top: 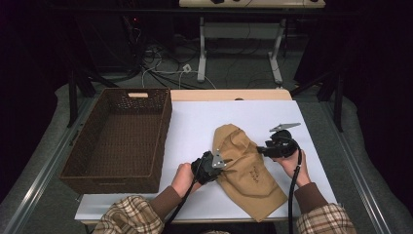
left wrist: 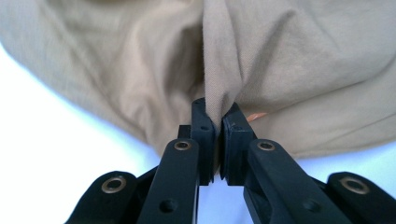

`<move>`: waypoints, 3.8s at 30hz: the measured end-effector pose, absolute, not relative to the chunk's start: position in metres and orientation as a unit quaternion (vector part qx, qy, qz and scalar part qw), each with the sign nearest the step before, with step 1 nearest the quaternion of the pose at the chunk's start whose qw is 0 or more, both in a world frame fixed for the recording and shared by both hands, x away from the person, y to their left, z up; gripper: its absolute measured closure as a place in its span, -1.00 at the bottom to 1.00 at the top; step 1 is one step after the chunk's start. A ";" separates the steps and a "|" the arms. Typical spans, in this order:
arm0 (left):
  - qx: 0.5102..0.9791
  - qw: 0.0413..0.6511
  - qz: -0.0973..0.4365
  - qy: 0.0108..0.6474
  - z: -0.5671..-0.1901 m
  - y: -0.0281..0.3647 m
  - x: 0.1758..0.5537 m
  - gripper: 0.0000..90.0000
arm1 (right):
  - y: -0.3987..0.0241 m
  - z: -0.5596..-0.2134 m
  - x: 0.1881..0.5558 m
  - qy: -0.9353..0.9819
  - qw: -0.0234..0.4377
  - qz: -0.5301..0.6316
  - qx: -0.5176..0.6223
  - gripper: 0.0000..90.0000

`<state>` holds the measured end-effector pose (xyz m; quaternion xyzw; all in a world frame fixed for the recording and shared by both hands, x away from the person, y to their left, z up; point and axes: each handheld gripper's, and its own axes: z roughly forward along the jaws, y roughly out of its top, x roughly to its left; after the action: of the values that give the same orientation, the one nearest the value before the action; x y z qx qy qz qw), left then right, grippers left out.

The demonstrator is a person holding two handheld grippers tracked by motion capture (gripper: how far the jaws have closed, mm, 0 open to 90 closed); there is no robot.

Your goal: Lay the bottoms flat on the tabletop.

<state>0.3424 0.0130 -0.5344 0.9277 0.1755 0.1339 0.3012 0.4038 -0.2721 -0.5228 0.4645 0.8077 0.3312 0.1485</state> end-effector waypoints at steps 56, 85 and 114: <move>0.922 0.294 0.146 0.206 -0.533 0.016 0.355 0.92 | -0.246 -0.546 0.400 0.847 0.138 0.284 0.427 1.00; 0.941 0.267 0.157 0.137 -0.541 -0.059 0.372 0.49 | -0.241 -0.547 0.395 0.864 0.117 0.289 0.396 0.79; 0.925 0.276 0.204 0.163 -0.537 -0.002 0.359 0.97 | -0.241 -0.540 0.393 0.858 0.141 0.284 0.404 0.97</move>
<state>0.3587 -0.0019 -0.5369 0.9250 0.1626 0.2044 0.2760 0.3933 -0.2410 -0.5398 0.4043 0.8578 0.2842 0.1413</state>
